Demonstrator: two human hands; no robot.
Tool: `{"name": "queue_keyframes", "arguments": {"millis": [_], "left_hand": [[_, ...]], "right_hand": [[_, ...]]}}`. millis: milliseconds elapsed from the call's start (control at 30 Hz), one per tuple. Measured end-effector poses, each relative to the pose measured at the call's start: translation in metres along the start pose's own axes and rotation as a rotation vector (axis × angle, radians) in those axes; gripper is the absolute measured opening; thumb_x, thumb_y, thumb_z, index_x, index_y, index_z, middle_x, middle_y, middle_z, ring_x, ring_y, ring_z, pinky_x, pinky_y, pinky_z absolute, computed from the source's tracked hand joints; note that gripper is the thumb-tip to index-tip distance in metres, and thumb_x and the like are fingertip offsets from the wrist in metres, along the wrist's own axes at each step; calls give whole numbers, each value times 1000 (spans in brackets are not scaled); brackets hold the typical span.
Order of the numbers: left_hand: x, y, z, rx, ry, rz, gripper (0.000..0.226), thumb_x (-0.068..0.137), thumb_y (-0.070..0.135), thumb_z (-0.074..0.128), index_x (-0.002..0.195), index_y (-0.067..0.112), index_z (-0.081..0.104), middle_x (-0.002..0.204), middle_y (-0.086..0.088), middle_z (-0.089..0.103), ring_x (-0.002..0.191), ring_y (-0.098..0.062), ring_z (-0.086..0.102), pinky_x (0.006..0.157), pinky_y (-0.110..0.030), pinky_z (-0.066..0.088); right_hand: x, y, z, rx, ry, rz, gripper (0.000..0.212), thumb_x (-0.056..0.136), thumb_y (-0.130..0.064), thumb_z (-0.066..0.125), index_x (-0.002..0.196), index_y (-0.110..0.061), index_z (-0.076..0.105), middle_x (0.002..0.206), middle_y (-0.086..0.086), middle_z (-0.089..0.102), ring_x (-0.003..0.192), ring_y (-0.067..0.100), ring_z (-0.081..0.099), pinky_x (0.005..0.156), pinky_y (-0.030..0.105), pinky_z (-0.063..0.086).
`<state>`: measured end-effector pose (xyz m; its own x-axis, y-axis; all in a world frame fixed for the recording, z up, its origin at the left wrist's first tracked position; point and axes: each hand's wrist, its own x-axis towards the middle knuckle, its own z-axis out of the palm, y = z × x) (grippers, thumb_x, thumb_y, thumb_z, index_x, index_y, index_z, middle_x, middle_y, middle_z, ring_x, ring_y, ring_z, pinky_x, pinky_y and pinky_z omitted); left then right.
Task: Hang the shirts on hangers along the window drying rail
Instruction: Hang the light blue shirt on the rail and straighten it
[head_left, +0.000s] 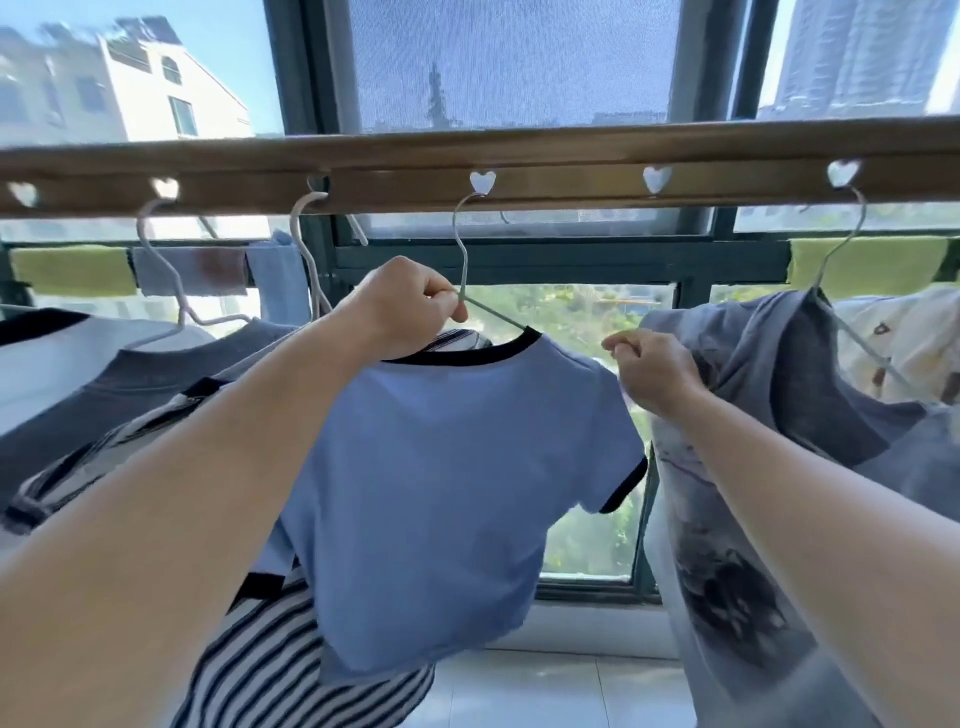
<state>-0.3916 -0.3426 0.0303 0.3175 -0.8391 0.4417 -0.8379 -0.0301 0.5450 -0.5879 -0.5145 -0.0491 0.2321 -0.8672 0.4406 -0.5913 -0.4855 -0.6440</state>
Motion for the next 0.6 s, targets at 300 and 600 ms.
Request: {"name": "queue_keyframes", "arguments": {"millis": [300, 600], "left_hand": [[7, 2, -2, 0, -40, -47, 32, 91, 15, 42, 83, 8, 72, 27, 13, 37, 31, -9, 25, 47, -22, 28], [11, 0, -8, 43, -44, -45, 33, 92, 13, 41, 88, 5, 72, 27, 19, 40, 26, -5, 35, 32, -10, 25]], "right_hand": [[-4, 3, 23, -5, -54, -178, 21, 90, -19, 52, 92, -23, 73, 78, 1, 67, 74, 21, 58, 68, 30, 44], [16, -6, 25, -31, 79, -78, 27, 94, -14, 39, 94, -8, 66, 98, 18, 67, 85, 28, 53, 70, 30, 36]]}}
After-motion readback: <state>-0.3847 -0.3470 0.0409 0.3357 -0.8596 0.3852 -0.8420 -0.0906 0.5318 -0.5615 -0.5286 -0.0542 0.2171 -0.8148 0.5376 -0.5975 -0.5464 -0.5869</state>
